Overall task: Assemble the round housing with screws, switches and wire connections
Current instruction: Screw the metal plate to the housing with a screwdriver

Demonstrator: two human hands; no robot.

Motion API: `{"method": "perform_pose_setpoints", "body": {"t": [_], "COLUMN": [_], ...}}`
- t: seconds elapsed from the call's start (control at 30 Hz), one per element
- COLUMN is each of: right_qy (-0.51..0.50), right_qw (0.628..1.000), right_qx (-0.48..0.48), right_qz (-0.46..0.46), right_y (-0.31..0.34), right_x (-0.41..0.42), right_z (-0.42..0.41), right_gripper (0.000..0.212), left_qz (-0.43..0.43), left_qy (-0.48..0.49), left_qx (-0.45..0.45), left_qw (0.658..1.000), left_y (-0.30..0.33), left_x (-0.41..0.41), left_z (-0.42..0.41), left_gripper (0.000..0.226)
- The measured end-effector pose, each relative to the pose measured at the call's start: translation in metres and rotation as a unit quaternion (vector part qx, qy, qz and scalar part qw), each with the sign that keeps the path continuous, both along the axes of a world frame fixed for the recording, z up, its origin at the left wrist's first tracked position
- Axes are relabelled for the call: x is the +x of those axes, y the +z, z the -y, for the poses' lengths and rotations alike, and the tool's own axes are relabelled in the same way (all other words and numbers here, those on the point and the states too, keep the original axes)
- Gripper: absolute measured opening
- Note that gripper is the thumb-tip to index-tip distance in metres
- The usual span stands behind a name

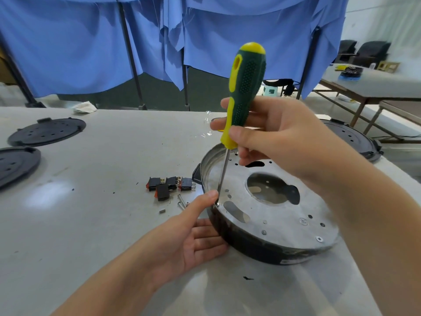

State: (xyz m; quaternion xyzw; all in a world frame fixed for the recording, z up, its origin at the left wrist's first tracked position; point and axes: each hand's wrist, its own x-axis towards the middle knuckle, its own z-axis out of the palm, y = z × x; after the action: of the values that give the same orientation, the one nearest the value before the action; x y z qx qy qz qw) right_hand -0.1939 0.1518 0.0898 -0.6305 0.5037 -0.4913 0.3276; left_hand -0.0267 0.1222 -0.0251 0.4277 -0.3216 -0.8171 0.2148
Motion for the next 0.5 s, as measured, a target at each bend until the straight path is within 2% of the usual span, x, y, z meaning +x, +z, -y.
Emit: {"method": "perform_pose_setpoints", "body": {"t": [0.07, 0.13, 0.23, 0.37, 0.5], "right_qy": [-0.047, -0.102, -0.145, -0.146, -0.029], "right_qw": [0.996, 0.981, 0.969, 0.978, 0.994], "right_qx": [-0.050, -0.103, -0.134, -0.066, 0.079], "right_qz": [-0.062, -0.126, -0.147, -0.135, -0.071], "right_y": [-0.003, -0.007, -0.012, -0.009, 0.001], "right_x": [0.002, 0.007, 0.012, 0.010, -0.007], "right_z": [0.001, 0.002, 0.004, 0.006, 0.001], "right_gripper": [0.023, 0.034, 0.050, 0.038, 0.034], "left_qz": [0.000, -0.001, -0.001, -0.001, 0.002], "left_qy": [0.000, -0.002, -0.002, -0.004, -0.003], "left_qx": [0.000, -0.001, -0.001, -0.001, -0.004], "left_qw": [1.000, 1.000, 1.000, 1.000, 1.000], "left_y": [0.000, 0.000, 0.000, 0.000, -0.001], "left_x": [0.000, 0.000, -0.001, -0.001, 0.000], "left_z": [0.000, -0.001, 0.000, 0.000, 0.000], "left_gripper": [0.087, 0.085, 0.085, 0.086, 0.087]}}
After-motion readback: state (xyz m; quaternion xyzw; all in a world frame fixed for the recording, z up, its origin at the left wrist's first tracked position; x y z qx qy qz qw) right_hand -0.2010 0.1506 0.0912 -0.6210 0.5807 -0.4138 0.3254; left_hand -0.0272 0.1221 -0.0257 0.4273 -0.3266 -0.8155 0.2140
